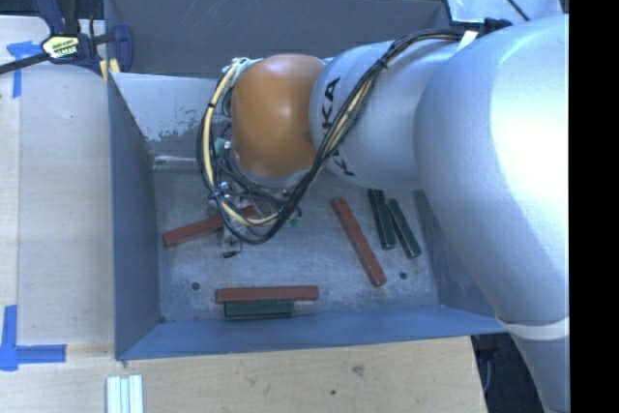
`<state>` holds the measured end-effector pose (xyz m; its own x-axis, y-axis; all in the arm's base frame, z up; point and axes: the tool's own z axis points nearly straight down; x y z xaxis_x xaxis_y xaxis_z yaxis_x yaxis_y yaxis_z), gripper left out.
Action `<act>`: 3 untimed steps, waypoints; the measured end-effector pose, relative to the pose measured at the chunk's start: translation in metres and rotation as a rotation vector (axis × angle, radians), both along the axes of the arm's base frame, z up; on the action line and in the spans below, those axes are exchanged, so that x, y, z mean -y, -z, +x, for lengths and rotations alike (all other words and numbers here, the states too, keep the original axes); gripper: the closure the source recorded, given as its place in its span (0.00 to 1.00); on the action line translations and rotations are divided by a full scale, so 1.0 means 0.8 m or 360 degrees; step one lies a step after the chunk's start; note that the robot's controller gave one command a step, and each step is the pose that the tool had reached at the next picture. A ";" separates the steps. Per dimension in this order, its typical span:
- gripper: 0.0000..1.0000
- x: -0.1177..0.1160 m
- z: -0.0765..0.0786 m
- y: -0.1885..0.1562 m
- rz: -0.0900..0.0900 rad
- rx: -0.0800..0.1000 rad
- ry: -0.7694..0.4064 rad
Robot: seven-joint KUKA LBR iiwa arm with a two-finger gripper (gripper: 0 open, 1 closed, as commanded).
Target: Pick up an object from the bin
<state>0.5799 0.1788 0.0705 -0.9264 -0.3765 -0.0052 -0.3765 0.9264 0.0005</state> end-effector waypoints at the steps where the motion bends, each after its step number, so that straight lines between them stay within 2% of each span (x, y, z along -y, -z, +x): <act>1: 1.00 0.065 0.058 -0.124 -0.0002 -0.0001 -0.0006; 2: 1.00 0.065 0.058 -0.124 -0.0002 -0.0002 -0.0005; 3: 1.00 0.038 0.046 -0.203 -0.0002 -0.0002 -0.0040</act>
Offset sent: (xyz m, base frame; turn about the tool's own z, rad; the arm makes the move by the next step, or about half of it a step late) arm 0.0000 0.0000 0.0000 0.0000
